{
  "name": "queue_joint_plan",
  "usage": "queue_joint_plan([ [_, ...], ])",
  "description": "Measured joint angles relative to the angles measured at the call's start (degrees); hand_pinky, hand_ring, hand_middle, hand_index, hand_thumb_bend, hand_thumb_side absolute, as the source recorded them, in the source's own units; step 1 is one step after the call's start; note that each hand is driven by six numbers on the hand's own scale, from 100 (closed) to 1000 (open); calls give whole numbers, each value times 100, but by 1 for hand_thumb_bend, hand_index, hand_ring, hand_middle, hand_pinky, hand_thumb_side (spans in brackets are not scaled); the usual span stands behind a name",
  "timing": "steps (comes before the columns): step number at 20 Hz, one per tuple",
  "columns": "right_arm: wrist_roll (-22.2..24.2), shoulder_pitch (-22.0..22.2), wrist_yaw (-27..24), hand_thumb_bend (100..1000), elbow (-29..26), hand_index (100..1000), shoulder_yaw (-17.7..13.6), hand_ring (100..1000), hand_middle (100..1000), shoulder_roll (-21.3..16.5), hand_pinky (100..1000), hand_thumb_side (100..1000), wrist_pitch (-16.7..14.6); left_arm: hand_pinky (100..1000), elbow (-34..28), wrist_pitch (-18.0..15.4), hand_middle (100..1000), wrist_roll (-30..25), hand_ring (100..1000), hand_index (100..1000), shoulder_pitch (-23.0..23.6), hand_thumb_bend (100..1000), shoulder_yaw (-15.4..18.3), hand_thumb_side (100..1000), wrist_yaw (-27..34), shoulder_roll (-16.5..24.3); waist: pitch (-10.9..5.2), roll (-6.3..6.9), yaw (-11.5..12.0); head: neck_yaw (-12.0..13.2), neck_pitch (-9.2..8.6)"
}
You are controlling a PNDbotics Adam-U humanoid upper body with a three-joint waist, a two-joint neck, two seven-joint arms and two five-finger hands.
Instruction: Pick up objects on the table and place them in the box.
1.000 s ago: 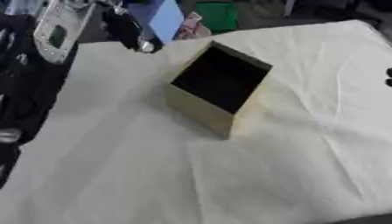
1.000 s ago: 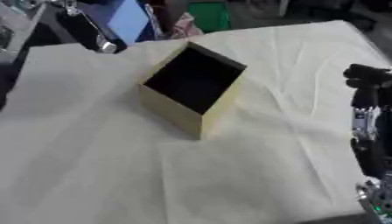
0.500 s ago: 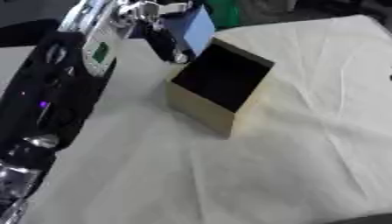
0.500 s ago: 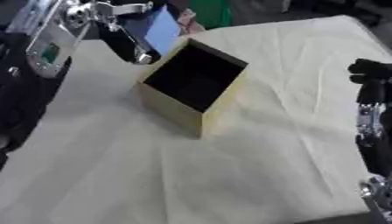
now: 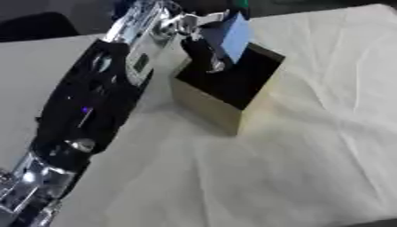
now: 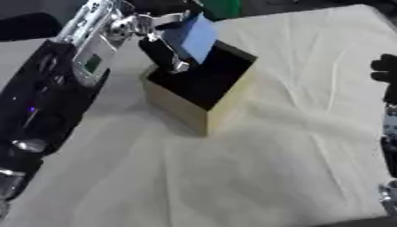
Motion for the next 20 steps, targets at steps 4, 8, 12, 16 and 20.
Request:
queue_joint_plan([
  [4, 65, -81, -39, 100, 0, 771, 27, 730, 624, 0, 671, 910, -22, 879, 209, -34, 803, 279, 847, 990, -31, 244, 39, 368, -349, -83, 99, 57, -152, 128, -66],
  [8, 85, -90, -40, 100, 0, 770, 36, 729, 622, 3, 670, 910, -10, 913, 350, -94, 858, 471, 897, 1000, -38, 451, 68, 458, -768, -117, 154, 74, -175, 155, -97],
  [12, 82, -70, -32, 100, 0, 770, 36, 729, 622, 7, 669, 910, -7, 934, 414, -187, 893, 556, 925, 1000, -39, 581, 70, 522, -1198, -117, 170, 75, -174, 155, -96],
  [16, 79, -48, -23, 100, 0, 769, 36, 728, 621, 17, 668, 911, -4, 942, 441, -285, 919, 648, 938, 1000, -39, 730, 75, 612, -1485, -117, 194, 75, -175, 157, -96],
  [20, 65, -34, 4, 100, 0, 769, 36, 727, 620, 55, 667, 912, 8, 946, 477, -299, 921, 841, 944, 1000, -39, 723, 109, 607, -1734, -117, 195, 75, -182, 167, -96],
])
